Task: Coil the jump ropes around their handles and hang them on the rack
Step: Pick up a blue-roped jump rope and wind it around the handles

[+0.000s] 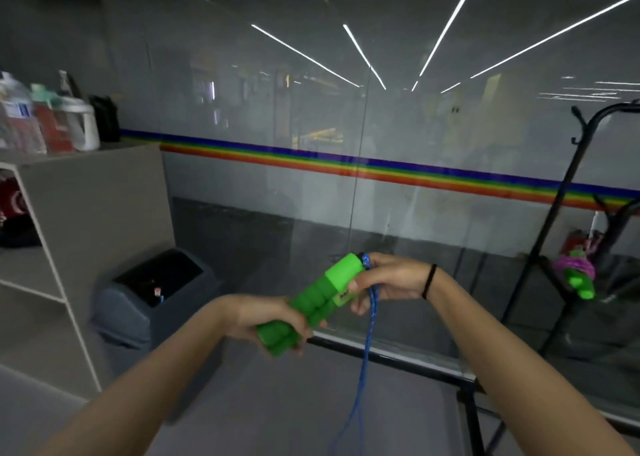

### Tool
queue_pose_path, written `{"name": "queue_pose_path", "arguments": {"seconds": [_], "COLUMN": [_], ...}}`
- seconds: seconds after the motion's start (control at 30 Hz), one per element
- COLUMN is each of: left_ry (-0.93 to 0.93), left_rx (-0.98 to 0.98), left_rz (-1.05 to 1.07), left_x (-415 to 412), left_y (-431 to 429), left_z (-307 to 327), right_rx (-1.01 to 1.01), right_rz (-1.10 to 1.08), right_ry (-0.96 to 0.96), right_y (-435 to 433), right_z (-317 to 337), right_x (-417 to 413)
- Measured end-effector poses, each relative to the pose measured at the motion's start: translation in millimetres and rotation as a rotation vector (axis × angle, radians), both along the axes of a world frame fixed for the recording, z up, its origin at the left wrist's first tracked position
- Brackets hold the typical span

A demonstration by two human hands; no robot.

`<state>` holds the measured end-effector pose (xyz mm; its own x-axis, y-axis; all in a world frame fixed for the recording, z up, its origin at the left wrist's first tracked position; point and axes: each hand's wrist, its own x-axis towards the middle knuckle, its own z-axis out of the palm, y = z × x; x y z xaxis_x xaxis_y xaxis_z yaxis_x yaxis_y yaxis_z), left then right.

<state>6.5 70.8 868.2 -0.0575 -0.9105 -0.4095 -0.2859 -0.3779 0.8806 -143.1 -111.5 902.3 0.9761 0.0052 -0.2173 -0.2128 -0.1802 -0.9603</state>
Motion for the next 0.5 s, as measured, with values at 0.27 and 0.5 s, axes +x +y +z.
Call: {"name": "queue_pose_path", "arguments": {"seconds": [0.27,0.5], "left_ry": [-0.120,0.019], "left_rx": [-0.148,-0.252], "left_rz": [0.144,0.428], "left_x": [-3.2,5.2], "left_y": [-8.8,-14.7], "left_z": [25.4,43.9], "right_rx": [0.182,-0.881], "right_rz": [-0.263,-0.585], "right_ry": [-0.177,-0.120], "right_y": [-10.6,62.7], "right_z": [-14.1,-62.5], "right_x": [-31.2,-34.2]}}
